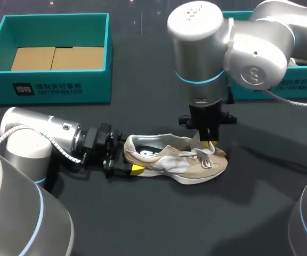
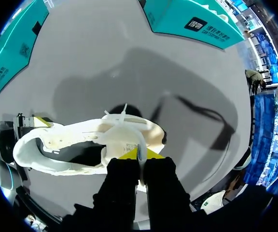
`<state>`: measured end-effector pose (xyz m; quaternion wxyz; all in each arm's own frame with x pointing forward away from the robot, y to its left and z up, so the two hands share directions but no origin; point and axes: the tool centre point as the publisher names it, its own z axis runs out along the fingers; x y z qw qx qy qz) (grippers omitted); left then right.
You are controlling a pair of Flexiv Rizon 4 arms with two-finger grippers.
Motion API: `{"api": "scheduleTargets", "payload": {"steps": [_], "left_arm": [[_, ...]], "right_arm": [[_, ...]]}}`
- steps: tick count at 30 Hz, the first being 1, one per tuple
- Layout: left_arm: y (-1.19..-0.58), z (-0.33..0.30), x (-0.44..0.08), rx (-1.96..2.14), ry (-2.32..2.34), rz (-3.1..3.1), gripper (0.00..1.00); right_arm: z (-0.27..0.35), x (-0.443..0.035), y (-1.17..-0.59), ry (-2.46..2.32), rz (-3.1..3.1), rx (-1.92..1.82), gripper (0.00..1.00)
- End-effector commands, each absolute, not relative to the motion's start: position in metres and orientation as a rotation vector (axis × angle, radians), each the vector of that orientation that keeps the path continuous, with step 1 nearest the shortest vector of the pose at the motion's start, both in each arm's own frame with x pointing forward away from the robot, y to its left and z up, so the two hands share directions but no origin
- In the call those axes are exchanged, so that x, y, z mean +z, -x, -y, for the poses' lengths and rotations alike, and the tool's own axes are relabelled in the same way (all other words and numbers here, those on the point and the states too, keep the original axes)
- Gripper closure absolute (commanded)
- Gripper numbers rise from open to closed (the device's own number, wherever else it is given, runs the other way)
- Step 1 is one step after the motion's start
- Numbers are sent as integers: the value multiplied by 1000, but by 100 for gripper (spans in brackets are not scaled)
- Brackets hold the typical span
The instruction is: Take the shoe out of the shoebox, open the shoe tongue, remove and reinsert the insole, then place the shoe into the shoebox
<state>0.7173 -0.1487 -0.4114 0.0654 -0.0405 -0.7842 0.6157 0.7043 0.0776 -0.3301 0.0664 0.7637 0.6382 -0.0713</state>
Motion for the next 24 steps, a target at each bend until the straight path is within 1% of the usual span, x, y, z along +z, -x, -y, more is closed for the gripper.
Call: {"api": "scheduleTargets", "payload": {"steps": [1, 3, 6, 9, 11, 12, 15, 24], "left_arm": [[-719, 148, -413, 1858, 124, 2365, 100], [-719, 148, -413, 1858, 124, 2365, 100], [-719, 148, -413, 1858, 124, 2365, 100], [-719, 148, -413, 1858, 124, 2365, 100], [-719, 148, -413, 1858, 124, 2365, 100], [-719, 148, -413, 1858, 124, 2365, 100], [-719, 148, -413, 1858, 124, 2365, 100], [-719, 148, -413, 1858, 124, 2365, 100]], "right_arm": [[-66, -339, -706, -2332, -1942, -189, 100], [-62, -341, -707, -2339, -1933, -198, 100], [-57, -345, -707, -2348, -1910, -210, 83], [-52, -346, -706, -2360, -1876, -232, 70], [-48, -348, -706, -2372, -1846, -252, 58], [-46, -348, -706, -2378, -1836, -256, 56], [-42, -350, -705, -2391, -1797, -280, 56], [-30, -356, -704, -2418, -1744, -315, 60]]}}
